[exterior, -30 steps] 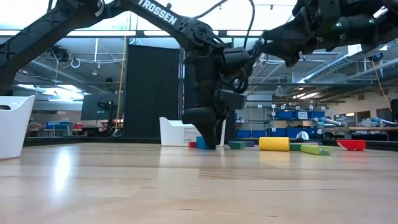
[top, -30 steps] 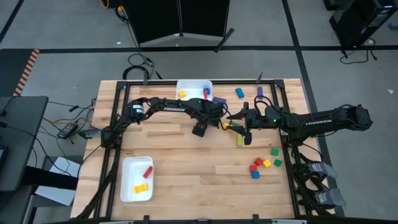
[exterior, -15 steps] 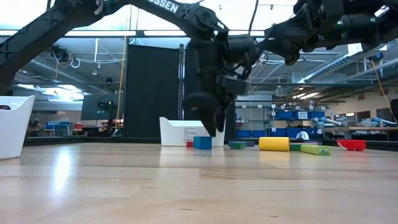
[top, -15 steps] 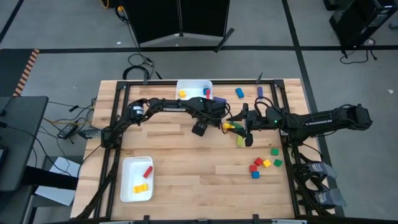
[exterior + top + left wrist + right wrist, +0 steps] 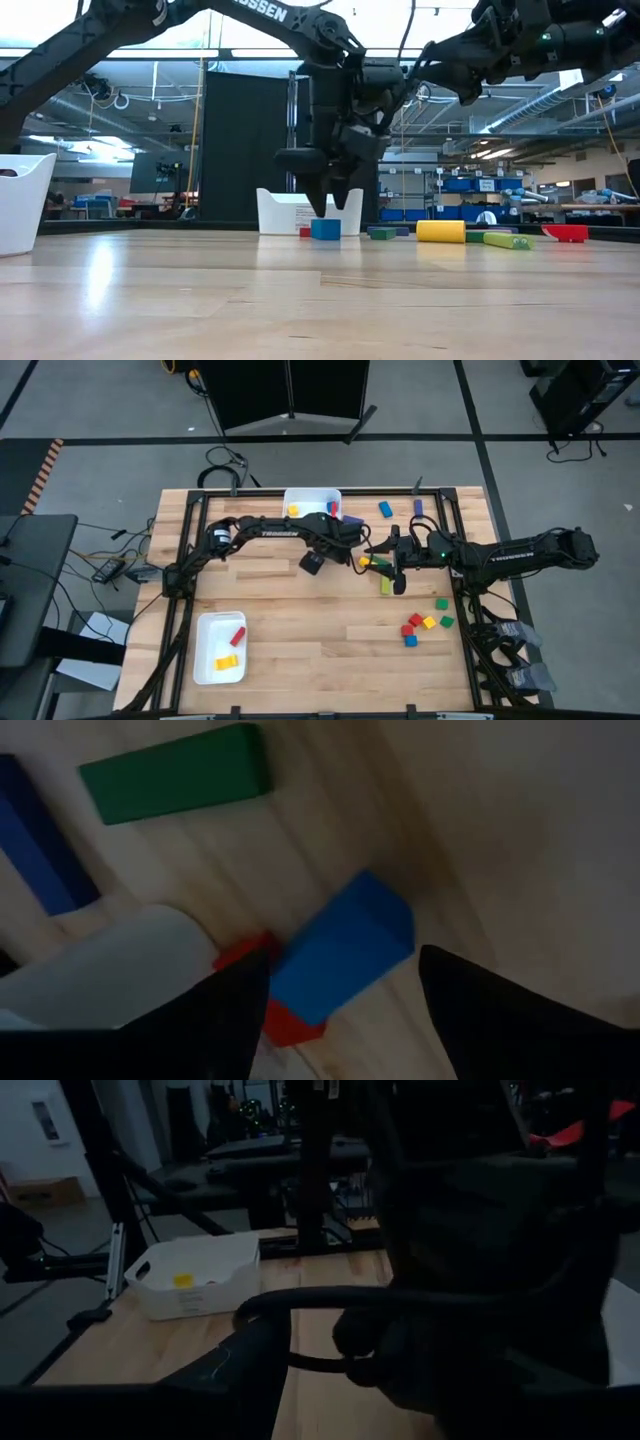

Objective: Sort blocks by size
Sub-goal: Put the blue rectangular block into the bottom white bin

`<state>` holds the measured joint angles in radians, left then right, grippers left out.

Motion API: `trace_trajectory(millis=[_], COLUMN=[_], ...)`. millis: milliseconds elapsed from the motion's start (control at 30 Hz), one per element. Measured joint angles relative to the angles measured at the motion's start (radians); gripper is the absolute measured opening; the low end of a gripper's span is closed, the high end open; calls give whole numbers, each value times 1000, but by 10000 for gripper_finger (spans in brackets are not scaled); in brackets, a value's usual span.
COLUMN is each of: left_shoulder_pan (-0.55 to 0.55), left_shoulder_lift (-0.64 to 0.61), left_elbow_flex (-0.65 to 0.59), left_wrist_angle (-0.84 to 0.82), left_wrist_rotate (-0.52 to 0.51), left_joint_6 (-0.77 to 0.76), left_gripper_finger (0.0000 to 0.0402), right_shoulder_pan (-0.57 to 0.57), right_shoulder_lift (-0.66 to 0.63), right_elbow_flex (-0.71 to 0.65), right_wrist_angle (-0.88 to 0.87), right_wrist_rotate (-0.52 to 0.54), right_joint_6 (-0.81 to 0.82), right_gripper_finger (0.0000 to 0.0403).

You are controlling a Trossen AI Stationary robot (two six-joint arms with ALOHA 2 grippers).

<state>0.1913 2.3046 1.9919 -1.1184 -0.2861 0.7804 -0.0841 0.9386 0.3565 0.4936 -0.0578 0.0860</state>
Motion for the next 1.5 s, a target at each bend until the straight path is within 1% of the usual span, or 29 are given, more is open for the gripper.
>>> trace_trajectory(millis=[200,333,500,633,767,1000,1100,1200,1267,1333,1367,1500], left_shoulder_pan=[3,4,4,4,5,24,31,32,32,29,28,16], left_shoulder_lift=[40,60,76,76,77,77,77,77,77,77,77,70], left_elbow_flex=[0,0,1,1,1,1,1,0,0,0,0,0], left_wrist_angle=[-25,-8,-6,-8,-35,-67,-70,-69,-70,-72,-72,-69], left_wrist_rotate=[-4,-17,-16,-18,-41,-27,2,18,24,28,37,111], left_joint_6=[22,24,27,-1,-54,-104,-109,-125,-132,-153,-167,-210], left_gripper_finger=[266,266,249,237,235,235,233,215,185,144,137,140], right_shoulder_pan=[3,4,5,5,6,6,5,5,6,6,6,21], right_shoulder_lift=[1,2,2,2,2,2,2,1,1,0,0,0], right_elbow_flex=[-1,-1,-1,-1,-1,-1,-1,-1,-1,0,0,0], right_wrist_angle=[-7,-5,-6,-3,-4,-6,-5,-3,0,4,5,21], right_wrist_rotate=[-6,-6,1,6,9,14,17,16,15,12,12,12], right_joint_6=[2,3,2,1,0,-1,-1,-1,-1,-1,0,3], right_gripper_finger=[220,220,220,220,220,220,220,220,220,220,220,220])
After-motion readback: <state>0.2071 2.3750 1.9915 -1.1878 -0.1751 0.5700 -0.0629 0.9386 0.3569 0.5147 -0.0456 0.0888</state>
